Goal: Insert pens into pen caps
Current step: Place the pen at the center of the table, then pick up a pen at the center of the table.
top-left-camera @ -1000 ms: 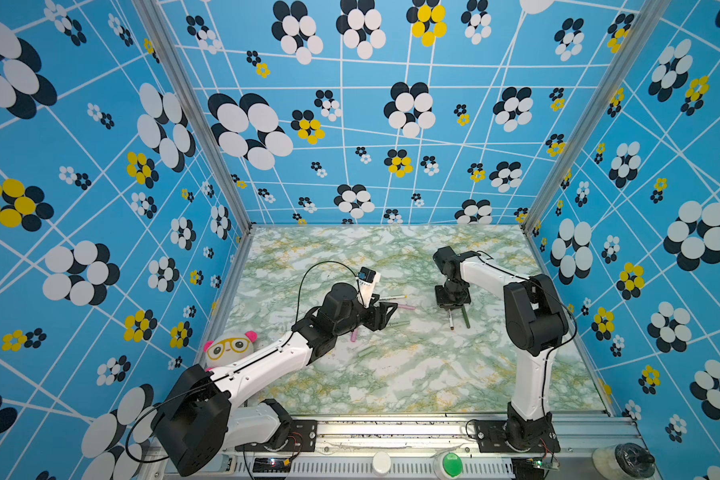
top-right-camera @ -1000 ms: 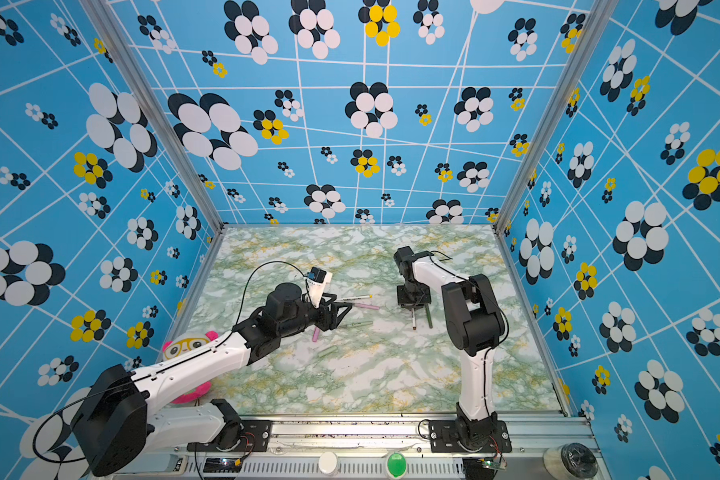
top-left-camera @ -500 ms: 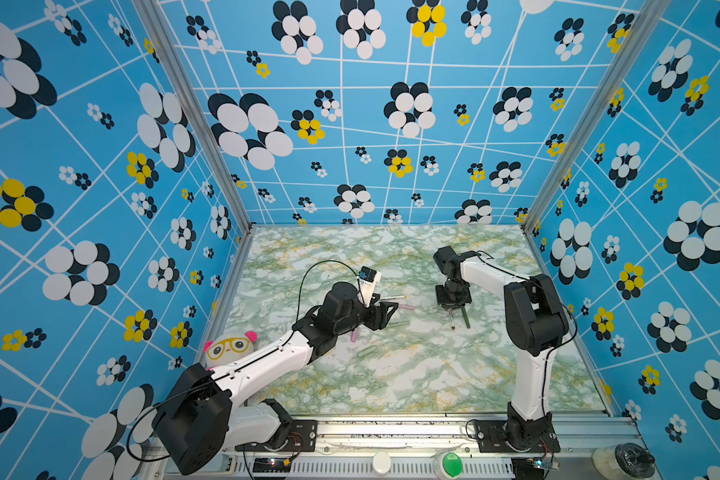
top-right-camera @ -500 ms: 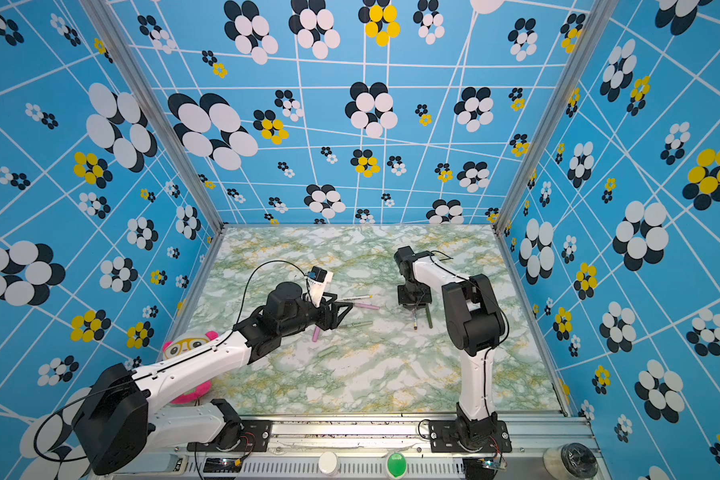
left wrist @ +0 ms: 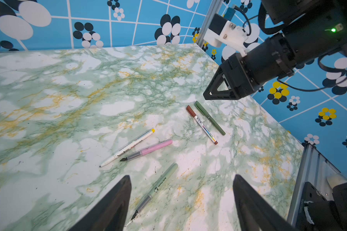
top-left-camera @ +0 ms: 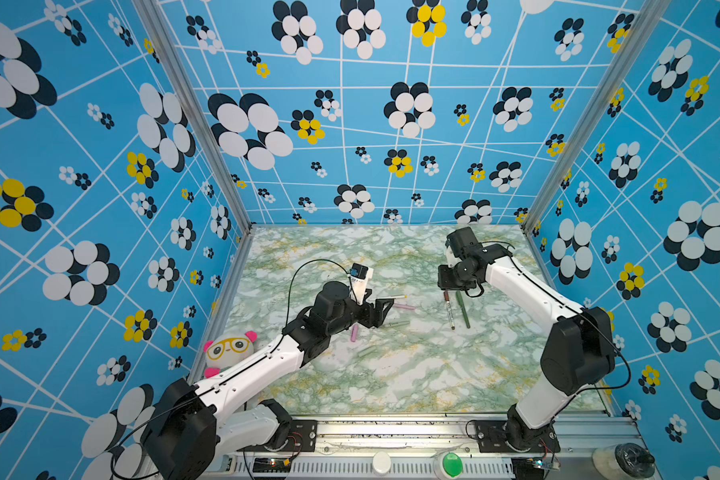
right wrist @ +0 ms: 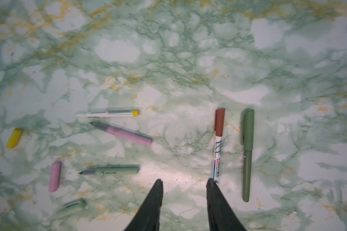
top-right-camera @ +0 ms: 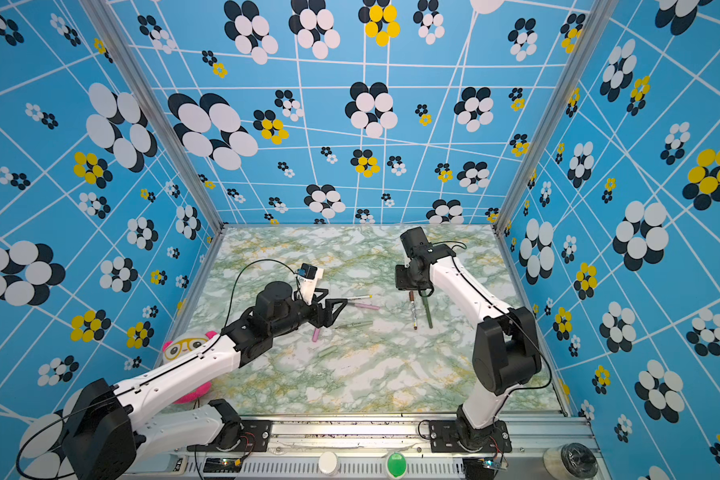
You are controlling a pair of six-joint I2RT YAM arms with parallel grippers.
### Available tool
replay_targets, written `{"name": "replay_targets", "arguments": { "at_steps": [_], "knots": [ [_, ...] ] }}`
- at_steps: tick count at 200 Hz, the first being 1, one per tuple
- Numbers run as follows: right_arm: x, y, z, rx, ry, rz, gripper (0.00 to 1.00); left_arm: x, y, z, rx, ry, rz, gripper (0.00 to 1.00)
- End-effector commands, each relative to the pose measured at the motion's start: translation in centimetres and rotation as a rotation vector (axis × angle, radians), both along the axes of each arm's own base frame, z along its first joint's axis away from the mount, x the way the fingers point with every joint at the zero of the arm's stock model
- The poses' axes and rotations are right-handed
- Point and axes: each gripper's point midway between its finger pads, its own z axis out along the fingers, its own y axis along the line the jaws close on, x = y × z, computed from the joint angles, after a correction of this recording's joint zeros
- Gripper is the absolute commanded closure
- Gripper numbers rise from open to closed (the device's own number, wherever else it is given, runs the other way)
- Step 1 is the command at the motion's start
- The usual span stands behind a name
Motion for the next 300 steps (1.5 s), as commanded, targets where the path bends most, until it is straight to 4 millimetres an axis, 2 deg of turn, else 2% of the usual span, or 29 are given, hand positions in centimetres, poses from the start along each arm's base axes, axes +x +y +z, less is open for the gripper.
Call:
{"name": "replay_targets", "arguments": {
  "at_steps": [1, 32, 60, 90, 125, 149, 210, 212, 216, 300],
  "knots": [
    [-1.7, 3.7, 1.3, 0.07, -0.021, 0.159, 0.61, -0.1, 1.8, -0.2, 0.007, 0.013, 0.062, 0.15],
    [-3.8, 7.0, 1.2, 0.077, -0.011, 0.32, 0.58, -0.9, 3.2, -0.6, -0.014, 0.05, 0.1, 0.1],
    [-4.8, 9.0, -0.6, 0.036, 0.028, 0.426, 0.56, -1.5, 4.4, -1.5, -0.044, 0.094, 0.138, 0.06],
    [-4.4, 10.4, -3.0, -0.006, 0.043, 0.498, 0.52, -1.8, 6.2, -2.6, -0.064, 0.136, 0.208, 0.02],
    [-3.2, 11.0, -5.9, -0.045, 0.059, 0.535, 0.45, -2.2, 7.9, -3.7, -0.073, 0.172, 0.263, 0.01],
    [-2.4, 11.4, -7.3, -0.079, 0.066, 0.544, 0.4, -2.3, 8.6, -4.2, -0.09, 0.189, 0.282, 0.01],
    [-1.5, 11.4, -10.7, -0.176, 0.12, 0.571, 0.38, -2.2, 8.9, -5.0, -0.133, 0.213, 0.278, 0.01],
    [-0.9, 11.9, -10.1, -0.168, 0.098, 0.571, 0.38, -2.2, 8.9, -5.0, -0.134, 0.213, 0.276, 0.01],
    [-0.6, 12.0, -10.0, -0.164, 0.094, 0.57, 0.38, -2.2, 9.0, -5.0, -0.135, 0.214, 0.277, 0.01],
    [-0.3, 13.4, -12.0, -0.186, 0.121, 0.596, 0.45, -2.4, 8.9, -5.3, -0.151, 0.22, 0.274, 0.01]
  ]
}}
